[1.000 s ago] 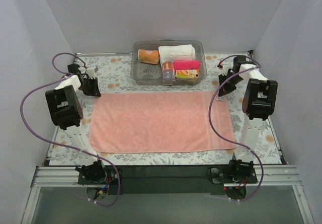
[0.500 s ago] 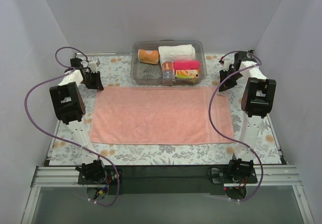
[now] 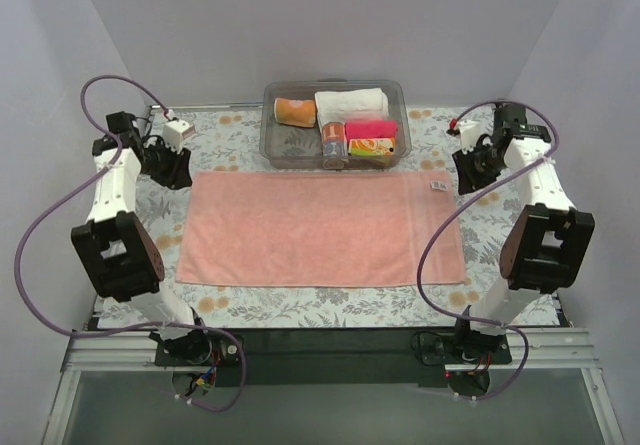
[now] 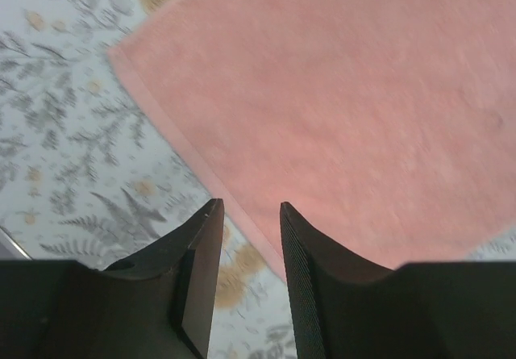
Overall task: Roll the towels
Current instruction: Flatten the towel
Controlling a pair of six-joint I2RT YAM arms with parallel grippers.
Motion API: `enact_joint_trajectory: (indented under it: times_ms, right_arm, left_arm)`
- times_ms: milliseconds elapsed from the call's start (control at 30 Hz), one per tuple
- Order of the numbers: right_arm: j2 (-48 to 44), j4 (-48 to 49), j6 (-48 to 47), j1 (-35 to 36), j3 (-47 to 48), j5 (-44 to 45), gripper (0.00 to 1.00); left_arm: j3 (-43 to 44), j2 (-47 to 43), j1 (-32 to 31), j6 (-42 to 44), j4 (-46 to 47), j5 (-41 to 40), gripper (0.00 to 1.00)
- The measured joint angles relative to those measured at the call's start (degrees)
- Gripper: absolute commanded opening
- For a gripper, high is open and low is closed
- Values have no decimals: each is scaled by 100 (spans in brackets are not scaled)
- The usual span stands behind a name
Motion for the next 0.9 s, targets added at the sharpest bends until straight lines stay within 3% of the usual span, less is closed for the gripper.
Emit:
enact_joint_trajectory:
  times_ms: [167,400,633,900]
  right_arm:
    - [-824,-249,-398,140,-1606,146,20]
    - [-1080,-133,-553,391,-3366,553,19]
    - [-1165,435,-564,413,-3978,931,17]
    - [-1211,505,-433,444,-4024,1005,17]
  left_arm:
    - [-1425,-1187,20,776,-487,-79,30]
    - [-2653,-1617,9,1161,-717,-389,30]
    - [-3095,-1825,9,1266,-645,-564,29]
    - [-3342,-1777,9,1263,-535,-824,20]
